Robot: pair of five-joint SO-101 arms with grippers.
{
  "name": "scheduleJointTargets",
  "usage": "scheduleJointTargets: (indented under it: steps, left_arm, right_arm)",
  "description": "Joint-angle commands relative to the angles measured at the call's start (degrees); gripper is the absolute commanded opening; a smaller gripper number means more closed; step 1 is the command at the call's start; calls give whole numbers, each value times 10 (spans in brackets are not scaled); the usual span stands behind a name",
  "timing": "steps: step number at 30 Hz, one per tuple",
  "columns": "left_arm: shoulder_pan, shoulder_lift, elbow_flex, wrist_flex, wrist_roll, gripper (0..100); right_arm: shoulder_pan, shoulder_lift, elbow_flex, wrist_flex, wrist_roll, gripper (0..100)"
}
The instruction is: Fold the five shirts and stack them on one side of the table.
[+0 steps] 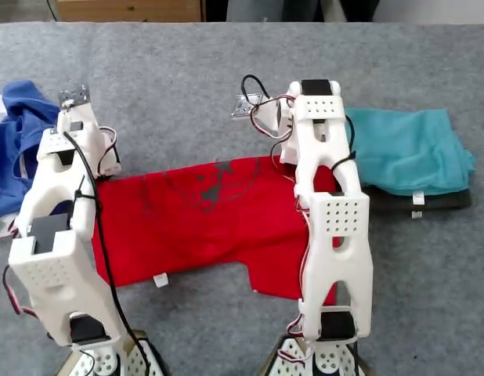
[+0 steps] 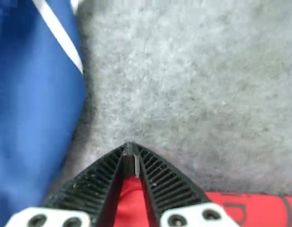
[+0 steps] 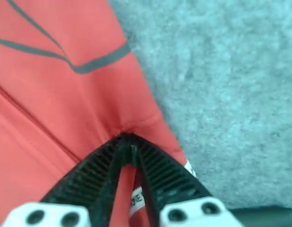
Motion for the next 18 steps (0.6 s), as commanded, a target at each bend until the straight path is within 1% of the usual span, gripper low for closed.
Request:
scheduleJointTargets:
  steps: [1, 3, 6, 9, 11, 14, 18]
  left_arm:
    - [-17, 15, -42, 16, 4, 28]
    - [-30, 17, -53, 22, 11, 28]
    - [-65, 18, -54, 23, 63, 28]
    - [-82, 17, -58, 47, 76, 28]
    - [-76, 11, -72, 56, 73, 28]
    - [-56, -22, -124, 105, 71, 28]
    - [-29, -62, -180, 154, 37, 28]
  right_arm:
    - [-6, 7, 0, -2, 4, 15]
    - [-6, 7, 0, -2, 4, 15]
    - [-6, 7, 0, -2, 4, 15]
    - [-6, 7, 0, -3, 4, 15]
    - [-6, 7, 0, -3, 4, 15]
    - [-7, 7, 0, -3, 4, 15]
    - [-7, 7, 0, -3, 4, 15]
